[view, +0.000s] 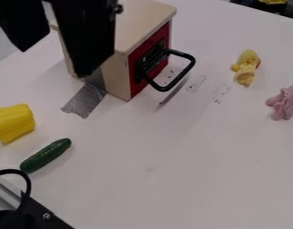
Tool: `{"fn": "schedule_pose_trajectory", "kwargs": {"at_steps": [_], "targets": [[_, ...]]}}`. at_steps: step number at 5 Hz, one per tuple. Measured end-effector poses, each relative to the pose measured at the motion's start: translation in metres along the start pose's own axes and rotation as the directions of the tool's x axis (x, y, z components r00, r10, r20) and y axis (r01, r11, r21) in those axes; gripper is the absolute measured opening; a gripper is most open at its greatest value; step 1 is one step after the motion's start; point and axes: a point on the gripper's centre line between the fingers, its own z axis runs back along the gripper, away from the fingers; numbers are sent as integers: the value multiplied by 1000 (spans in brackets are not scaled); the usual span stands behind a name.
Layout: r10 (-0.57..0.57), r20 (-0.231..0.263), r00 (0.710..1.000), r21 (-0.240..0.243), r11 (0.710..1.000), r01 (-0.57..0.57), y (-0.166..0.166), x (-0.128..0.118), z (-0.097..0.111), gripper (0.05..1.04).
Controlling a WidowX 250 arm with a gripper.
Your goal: Open the drawer
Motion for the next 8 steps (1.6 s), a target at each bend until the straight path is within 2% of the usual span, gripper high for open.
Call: {"fn": "schedule_pose_trajectory", "kwargs": {"at_steps": [1,2,3,4,5,6,7,8], "targets": [[0,-14,1000,2,1000,0,0,-2,-3,995],[3,-9,1000,-12,1000,-4,-9,30,-22,995],[26,-13,1000,-8,1000,-26,-15,70,-52,995],[34,10,999,25,999,-35,-16,116,-85,995],[27,39,999,70,997,-30,-10,154,-128,995],[12,48,999,80,997,-16,-1,181,-164,995],[-15,66,998,100,995,9,7,211,-190,995],[-58,61,996,133,990,49,13,227,-202,995]]}}
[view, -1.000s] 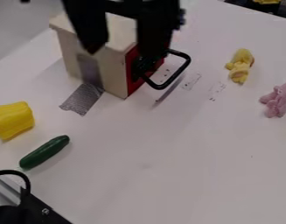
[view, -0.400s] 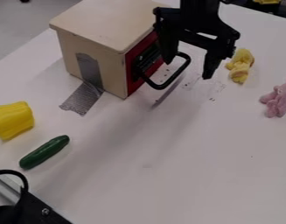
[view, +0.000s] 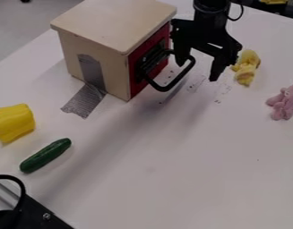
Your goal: Open the drawer
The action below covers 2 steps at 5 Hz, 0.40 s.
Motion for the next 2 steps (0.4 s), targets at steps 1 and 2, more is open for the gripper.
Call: {"fn": "schedule_pose_trajectory", "kwargs": {"at_steps": [1,2], "targets": [[-12,-20,1000,17,1000,12,7,-1,-13,995],[-33,-56,998,47,998,36,9,-5,-29,995]]}}
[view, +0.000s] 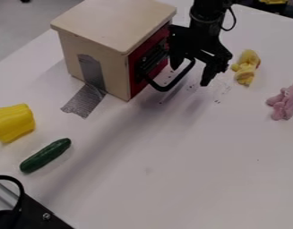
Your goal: Open the drawer
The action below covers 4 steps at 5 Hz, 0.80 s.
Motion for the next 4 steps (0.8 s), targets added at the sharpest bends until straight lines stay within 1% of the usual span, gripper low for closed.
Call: {"fn": "schedule_pose_trajectory", "kwargs": {"at_steps": [1,2,3,4], "targets": [[-9,-43,999,20,1000,10,1,-7,-17,962],[3,-52,999,12,1000,-3,1,-10,-22,686],[22,-67,997,-6,1000,-23,-2,-12,-22,394],[49,-83,995,-42,998,-53,-11,-13,-20,181]]}}
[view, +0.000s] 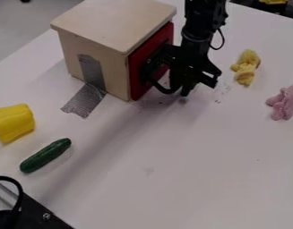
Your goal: Open the drawer
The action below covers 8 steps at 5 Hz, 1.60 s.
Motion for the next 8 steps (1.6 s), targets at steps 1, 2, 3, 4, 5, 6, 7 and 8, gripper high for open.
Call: {"fn": "schedule_pose_trajectory", "kwargs": {"at_steps": [1,2,3,4,5,6,7,8], "targets": [[-6,-6,1000,-26,1000,6,-17,-1,2,125],[-24,-6,1000,-58,998,24,-44,-4,5,120],[-32,-6,999,-68,997,31,-59,-6,7,120],[-26,-10,1000,-73,997,26,-63,-6,10,147],[9,-15,1000,-69,998,-10,-70,-6,14,350],[49,-14,999,-83,995,-50,-74,-4,19,689],[69,56,996,-109,992,-63,-72,5,54,956],[91,85,992,-137,987,-79,-69,2,93,997]]}}
